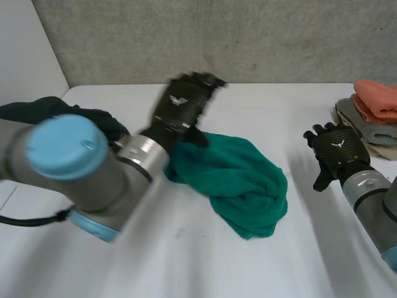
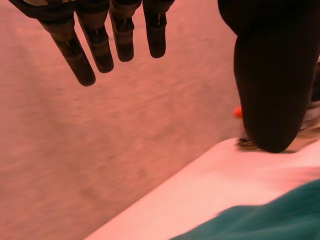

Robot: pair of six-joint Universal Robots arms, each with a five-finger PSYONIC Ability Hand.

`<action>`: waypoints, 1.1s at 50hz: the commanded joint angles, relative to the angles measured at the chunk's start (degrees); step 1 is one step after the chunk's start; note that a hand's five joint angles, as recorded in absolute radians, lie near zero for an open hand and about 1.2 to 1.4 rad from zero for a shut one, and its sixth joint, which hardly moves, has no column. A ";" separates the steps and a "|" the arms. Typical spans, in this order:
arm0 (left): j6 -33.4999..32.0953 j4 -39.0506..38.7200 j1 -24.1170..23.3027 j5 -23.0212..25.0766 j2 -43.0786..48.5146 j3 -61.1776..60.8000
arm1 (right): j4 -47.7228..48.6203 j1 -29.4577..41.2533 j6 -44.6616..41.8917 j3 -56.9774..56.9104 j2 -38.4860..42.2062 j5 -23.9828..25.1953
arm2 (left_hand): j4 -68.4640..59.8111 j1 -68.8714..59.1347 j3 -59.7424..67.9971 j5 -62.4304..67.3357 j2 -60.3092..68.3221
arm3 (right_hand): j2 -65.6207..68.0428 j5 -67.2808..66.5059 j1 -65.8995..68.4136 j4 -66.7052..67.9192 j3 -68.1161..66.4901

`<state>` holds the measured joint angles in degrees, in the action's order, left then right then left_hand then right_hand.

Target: Fold the laundry.

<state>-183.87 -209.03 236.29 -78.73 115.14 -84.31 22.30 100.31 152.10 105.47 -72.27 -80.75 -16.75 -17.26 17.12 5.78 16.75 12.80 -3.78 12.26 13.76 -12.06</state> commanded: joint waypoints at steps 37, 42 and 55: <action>-33.56 -9.12 29.39 -13.36 21.98 12.50 | -13.16 10.61 -4.71 1.49 -2.96 6.13 | -63.25 -62.74 62.88 64.22 63.25 | -2.80 3.78 -2.26 -3.76 2.06; -45.84 -12.97 35.54 -19.79 20.04 12.16 | -13.16 10.87 -4.80 1.49 -2.96 6.13 | -63.25 -62.74 62.88 64.22 63.25 | -2.80 3.78 -2.26 -3.76 2.06; -51.24 -17.12 24.31 -16.36 19.16 1.35 | -11.14 10.43 -4.71 1.31 -2.96 3.58 | 3.68 4.19 -4.05 -2.71 -3.68 | -2.80 3.78 -2.26 -3.76 2.06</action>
<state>-235.45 -226.05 268.90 -96.97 135.16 -78.16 10.28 111.33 147.35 106.85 -75.17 -75.76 -30.11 -26.04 29.49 20.51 29.17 12.80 -3.78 12.26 13.76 -12.06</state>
